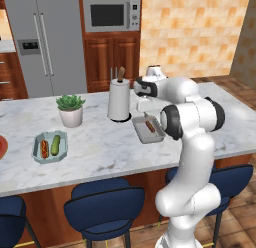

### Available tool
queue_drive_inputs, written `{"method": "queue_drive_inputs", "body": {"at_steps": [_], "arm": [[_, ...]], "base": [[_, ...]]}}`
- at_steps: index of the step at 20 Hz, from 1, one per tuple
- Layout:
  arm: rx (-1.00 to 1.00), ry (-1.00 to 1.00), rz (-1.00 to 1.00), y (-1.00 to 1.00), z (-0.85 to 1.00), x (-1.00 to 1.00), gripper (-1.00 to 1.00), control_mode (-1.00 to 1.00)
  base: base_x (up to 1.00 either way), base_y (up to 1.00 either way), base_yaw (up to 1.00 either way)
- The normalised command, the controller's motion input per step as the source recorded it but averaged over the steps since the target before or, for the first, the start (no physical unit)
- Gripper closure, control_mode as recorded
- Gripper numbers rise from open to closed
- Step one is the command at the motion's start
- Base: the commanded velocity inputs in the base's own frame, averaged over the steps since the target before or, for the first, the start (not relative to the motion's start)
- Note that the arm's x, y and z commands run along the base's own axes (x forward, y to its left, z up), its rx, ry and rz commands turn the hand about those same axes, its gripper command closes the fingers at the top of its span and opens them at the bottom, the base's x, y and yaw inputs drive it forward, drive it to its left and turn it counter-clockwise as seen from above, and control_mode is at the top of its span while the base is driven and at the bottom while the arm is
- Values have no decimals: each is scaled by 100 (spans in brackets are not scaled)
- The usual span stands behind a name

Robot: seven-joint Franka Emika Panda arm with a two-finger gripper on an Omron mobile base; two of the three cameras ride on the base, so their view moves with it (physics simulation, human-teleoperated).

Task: Place one cooked food and one vegetable from the large plate to each tupperware container.

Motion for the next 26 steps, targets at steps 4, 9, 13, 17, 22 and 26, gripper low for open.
{"method": "queue_drive_inputs", "body": {"at_steps": [4, 9, 13, 17, 22, 26], "arm": [[0, -14, 0, 0, 46, -100, -100, -100], [0, -15, 0, 1, 32, -100, -100, -100], [0, 0, 0, 8, 14, -99, -100, -100], [-1, 1, 3, 0, -4, -41, -100, -100], [-1, 2, 1, 0, -2, 0, -100, -100], [0, 0, 0, 3, 0, -4, -100, -100]], "base": [[0, 0, 0], [0, 0, 0], [0, 0, 0], [0, 0, 0], [0, 0, 0], [0, 0, 0]]}}
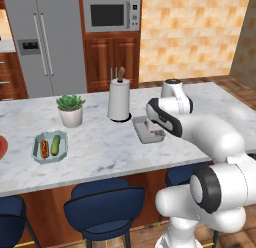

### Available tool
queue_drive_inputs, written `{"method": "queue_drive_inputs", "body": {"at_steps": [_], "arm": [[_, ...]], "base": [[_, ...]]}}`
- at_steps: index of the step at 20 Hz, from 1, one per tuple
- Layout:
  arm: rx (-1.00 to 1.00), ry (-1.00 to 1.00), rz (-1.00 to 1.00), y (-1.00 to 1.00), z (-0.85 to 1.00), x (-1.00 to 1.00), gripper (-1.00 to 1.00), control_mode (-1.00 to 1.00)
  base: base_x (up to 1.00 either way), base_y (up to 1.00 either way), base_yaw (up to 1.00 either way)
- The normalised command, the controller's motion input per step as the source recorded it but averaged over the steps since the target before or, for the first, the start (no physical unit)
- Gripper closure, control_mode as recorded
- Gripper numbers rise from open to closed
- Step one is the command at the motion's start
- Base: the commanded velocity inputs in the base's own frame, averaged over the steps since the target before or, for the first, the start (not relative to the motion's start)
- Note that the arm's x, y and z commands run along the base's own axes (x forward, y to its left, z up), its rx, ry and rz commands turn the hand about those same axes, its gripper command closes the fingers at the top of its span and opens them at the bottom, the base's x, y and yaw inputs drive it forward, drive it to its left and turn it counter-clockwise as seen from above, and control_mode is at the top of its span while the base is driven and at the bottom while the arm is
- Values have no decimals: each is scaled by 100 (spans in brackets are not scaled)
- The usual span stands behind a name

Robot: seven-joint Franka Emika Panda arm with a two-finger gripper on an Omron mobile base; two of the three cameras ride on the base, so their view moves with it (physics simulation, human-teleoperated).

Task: Place one cooked food and one vegetable from the large plate to each tupperware container.

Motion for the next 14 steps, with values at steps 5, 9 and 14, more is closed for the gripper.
{"method": "queue_drive_inputs", "body": {"at_steps": [5, 9, 14], "arm": [[0, -1, 0, 4, 0, -5, -100, 100], [0, 0, 0, 0, 0, 0, -100, 100], [0, 0, 0, 0, 0, 0, -100, 100]], "base": [[-44, 47, 0], [-59, 99, -1], [-16, 100, -5]]}}
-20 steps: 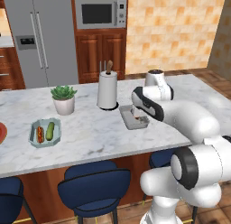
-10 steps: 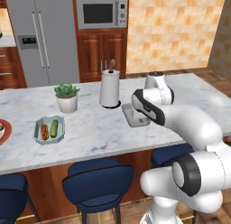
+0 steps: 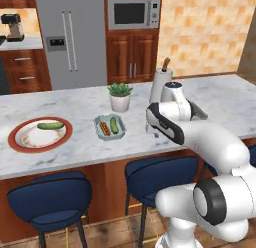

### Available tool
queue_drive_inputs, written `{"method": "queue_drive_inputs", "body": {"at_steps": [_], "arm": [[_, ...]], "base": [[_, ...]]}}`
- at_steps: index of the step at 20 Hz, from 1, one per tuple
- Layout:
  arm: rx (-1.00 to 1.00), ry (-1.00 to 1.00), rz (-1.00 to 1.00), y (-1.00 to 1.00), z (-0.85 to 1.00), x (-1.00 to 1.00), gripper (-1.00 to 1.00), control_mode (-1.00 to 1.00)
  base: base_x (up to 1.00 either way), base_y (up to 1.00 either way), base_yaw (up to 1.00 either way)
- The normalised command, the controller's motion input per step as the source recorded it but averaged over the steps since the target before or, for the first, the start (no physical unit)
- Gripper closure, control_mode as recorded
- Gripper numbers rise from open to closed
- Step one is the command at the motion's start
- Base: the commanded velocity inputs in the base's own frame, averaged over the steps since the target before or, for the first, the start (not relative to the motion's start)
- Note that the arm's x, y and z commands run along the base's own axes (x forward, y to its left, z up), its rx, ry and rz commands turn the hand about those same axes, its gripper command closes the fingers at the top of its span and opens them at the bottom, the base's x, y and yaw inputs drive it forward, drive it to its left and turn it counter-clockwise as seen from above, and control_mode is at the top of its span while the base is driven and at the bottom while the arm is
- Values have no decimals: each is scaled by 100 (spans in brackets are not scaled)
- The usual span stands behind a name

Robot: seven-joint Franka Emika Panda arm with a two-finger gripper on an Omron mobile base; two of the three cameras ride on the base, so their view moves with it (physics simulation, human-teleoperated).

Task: Place one cooked food and one vegetable from the large plate to each tupperware container.

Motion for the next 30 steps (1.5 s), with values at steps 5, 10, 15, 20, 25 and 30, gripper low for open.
{"method": "queue_drive_inputs", "body": {"at_steps": [5, 10, 15, 20, 25, 30], "arm": [[0, 0, 0, 0, 0, 0, -100, 100], [0, 0, 0, 0, 0, 0, -100, 100], [0, 0, 0, 0, 0, 0, -100, 100], [0, 0, 0, 0, 0, 0, -100, -100], [0, 0, 1, 3, 0, 6, -100, -100], [-2, 1, 29, 45, -1, 78, -100, -100]], "base": [[21, 97, -2], [53, 96, 3], [74, 52, 7], [20, 4, 2], [0, 0, 0], [0, 0, 0]]}}
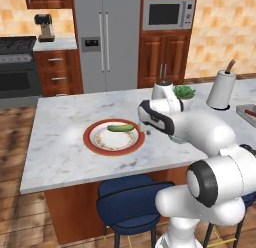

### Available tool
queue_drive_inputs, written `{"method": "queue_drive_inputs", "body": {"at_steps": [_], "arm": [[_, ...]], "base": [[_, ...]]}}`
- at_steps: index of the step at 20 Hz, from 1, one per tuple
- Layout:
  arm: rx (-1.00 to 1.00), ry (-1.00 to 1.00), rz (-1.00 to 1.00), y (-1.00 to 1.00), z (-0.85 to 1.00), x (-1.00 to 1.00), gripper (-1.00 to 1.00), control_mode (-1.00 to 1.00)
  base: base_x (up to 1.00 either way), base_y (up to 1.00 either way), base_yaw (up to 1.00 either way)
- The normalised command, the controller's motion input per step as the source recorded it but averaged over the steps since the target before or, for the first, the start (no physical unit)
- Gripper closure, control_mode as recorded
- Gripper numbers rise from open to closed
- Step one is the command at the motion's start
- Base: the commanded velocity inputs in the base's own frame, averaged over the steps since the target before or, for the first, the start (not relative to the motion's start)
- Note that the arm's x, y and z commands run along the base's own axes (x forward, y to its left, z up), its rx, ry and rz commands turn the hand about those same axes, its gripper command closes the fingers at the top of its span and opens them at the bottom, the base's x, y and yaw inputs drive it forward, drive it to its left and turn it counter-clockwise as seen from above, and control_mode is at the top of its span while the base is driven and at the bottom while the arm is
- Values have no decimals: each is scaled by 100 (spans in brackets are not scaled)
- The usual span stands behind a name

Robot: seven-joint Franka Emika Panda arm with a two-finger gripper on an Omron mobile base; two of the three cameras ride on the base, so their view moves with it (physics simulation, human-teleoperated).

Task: Place one cooked food and one vegetable from the large plate to each tupperware container.

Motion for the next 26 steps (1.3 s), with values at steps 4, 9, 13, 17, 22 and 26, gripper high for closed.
{"method": "queue_drive_inputs", "body": {"at_steps": [4, 9, 13, 17, 22, 26], "arm": [[0, -1, 52, 66, -17, 100, -100, -100], [-1, 9, 50, 57, 0, 100, -100, -100], [-4, 1, 45, 48, -5, 99, -100, -100], [-6, 0, 40, 23, -29, 88, -100, -100], [-23, 0, 11, 4, -36, 45, -100, -100], [-22, -1, 2, 0, -46, 5, -100, -100]], "base": [[0, 0, 0], [0, 0, 0], [0, 0, 0], [0, 0, 0], [0, 0, 0], [0, 0, 0]]}}
